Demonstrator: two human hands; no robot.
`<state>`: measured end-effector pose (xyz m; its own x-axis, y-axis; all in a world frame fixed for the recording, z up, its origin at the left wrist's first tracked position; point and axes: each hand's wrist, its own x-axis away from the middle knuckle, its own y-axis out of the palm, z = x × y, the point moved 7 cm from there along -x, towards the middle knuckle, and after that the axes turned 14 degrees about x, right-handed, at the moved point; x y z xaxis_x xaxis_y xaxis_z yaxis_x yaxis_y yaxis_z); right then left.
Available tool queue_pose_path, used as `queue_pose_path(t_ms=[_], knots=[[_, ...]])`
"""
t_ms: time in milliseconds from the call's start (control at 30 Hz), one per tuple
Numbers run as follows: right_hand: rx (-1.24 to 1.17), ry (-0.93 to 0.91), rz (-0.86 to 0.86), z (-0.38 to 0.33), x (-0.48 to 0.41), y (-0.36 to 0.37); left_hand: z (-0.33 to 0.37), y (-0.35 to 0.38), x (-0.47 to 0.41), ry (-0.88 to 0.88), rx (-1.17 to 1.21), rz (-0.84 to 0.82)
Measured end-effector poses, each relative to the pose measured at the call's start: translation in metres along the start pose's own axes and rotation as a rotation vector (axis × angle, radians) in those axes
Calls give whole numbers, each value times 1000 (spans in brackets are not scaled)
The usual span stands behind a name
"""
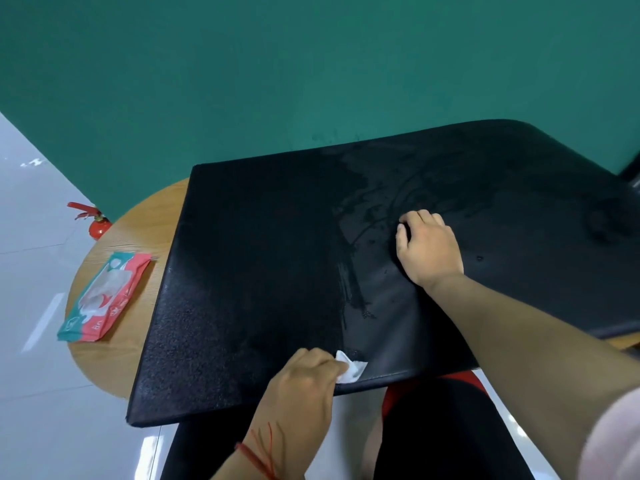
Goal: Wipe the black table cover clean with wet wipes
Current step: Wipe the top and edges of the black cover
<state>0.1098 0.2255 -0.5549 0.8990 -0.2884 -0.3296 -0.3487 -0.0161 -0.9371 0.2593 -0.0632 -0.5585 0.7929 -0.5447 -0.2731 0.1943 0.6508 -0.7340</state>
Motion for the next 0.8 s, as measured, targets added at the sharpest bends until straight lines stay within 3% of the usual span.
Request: queue_pose_path(t_ms=[433, 800], knots=[[-7, 7, -12, 2, 0, 1, 12, 11, -3, 7, 84, 22], [-11, 14, -14, 3, -2, 2, -35, 1, -125, -52, 48, 96]])
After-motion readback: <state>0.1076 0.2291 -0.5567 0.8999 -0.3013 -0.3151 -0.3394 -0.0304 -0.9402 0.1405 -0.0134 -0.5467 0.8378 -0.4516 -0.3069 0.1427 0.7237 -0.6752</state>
